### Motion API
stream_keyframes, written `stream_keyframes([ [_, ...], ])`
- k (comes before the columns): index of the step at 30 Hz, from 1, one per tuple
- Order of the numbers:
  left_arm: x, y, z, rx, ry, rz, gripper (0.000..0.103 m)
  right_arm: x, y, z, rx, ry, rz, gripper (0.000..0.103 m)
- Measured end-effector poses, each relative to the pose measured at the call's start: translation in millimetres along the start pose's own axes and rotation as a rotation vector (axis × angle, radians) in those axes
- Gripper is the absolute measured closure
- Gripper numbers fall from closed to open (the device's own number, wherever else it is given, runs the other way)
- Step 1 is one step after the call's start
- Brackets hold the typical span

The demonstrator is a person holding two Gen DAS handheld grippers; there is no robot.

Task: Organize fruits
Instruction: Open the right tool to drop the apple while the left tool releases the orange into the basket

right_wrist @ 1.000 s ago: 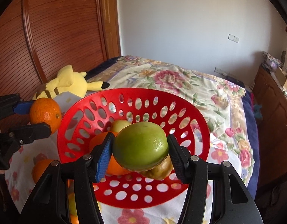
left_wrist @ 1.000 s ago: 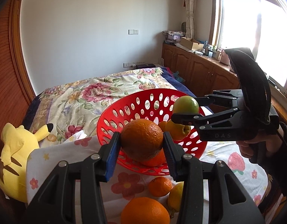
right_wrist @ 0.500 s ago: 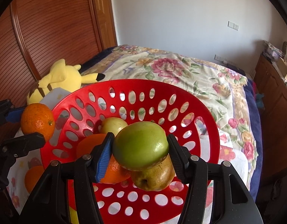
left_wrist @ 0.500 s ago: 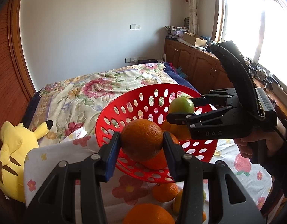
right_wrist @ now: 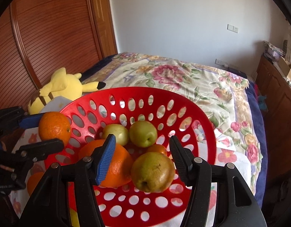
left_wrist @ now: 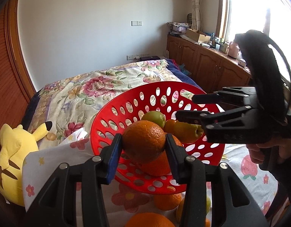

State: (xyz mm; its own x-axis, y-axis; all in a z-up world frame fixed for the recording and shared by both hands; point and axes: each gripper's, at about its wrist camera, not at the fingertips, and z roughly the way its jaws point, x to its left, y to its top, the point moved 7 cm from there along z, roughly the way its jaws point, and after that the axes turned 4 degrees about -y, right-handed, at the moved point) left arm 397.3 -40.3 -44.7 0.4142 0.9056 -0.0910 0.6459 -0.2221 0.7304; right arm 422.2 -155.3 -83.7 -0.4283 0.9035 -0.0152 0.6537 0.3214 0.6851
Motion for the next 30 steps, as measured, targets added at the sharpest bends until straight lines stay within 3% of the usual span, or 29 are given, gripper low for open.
stream_keyframes([
  [21, -26.2, 10.3, 38.8, 0.089, -0.012, 0.041, 0.057, -17.9, -36.8, -42.4, -0.054, -0.011, 0.058, 0.041],
  [30, -31.6, 11.5, 26.7, 0.069, -0.006, 0.042, 0.054, -17.6, -48.3, -44.7, -0.045, -0.018, 0.065, 0.040],
])
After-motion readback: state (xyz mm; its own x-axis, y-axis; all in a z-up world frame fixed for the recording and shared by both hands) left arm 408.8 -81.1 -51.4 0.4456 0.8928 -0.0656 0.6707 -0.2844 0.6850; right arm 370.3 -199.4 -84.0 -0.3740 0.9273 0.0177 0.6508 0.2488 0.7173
